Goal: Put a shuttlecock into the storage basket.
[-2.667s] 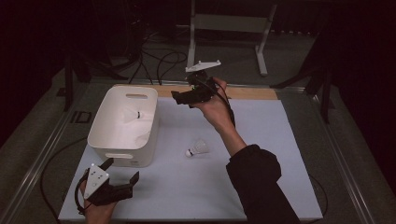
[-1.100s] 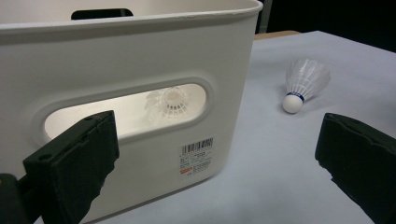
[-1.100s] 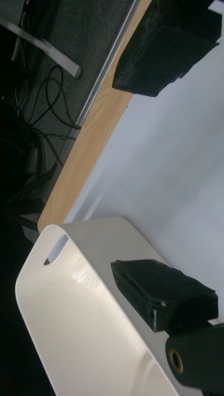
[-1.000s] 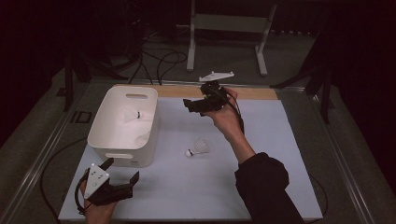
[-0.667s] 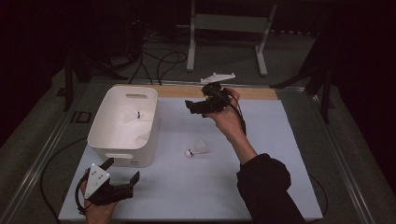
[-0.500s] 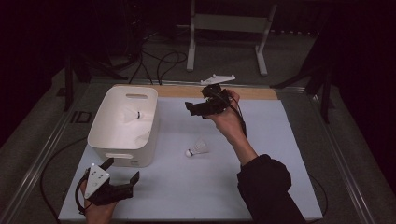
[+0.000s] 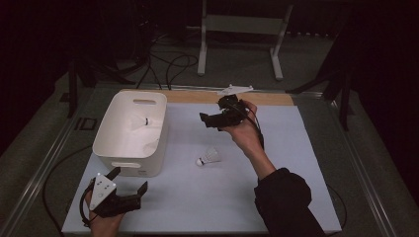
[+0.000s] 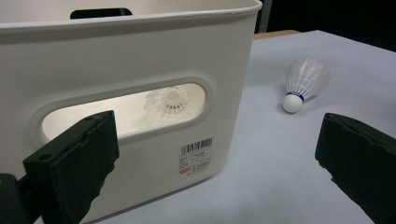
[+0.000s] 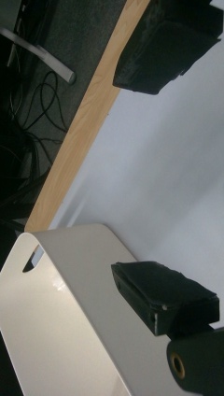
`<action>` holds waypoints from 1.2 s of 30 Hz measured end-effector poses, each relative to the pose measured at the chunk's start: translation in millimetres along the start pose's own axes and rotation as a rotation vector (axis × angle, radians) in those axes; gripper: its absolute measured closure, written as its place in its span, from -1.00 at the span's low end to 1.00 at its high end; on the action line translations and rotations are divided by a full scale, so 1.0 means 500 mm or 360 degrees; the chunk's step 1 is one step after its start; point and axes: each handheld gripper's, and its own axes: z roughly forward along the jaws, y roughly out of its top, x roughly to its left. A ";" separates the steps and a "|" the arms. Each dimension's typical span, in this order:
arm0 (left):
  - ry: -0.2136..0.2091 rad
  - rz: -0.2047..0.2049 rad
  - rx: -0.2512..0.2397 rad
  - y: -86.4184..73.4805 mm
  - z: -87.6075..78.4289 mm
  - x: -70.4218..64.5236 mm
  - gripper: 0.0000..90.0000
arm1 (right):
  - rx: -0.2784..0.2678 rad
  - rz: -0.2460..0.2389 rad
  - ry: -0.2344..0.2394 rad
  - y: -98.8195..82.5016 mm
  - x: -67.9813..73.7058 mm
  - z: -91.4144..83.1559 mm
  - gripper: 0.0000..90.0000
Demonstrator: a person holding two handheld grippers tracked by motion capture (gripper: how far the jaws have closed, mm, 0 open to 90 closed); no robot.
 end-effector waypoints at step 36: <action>-0.0001 -0.0002 -0.0006 0.000 0.002 -0.002 -0.99 | 0.0079 0.0049 -0.0014 -0.075 -0.016 0.011 -0.79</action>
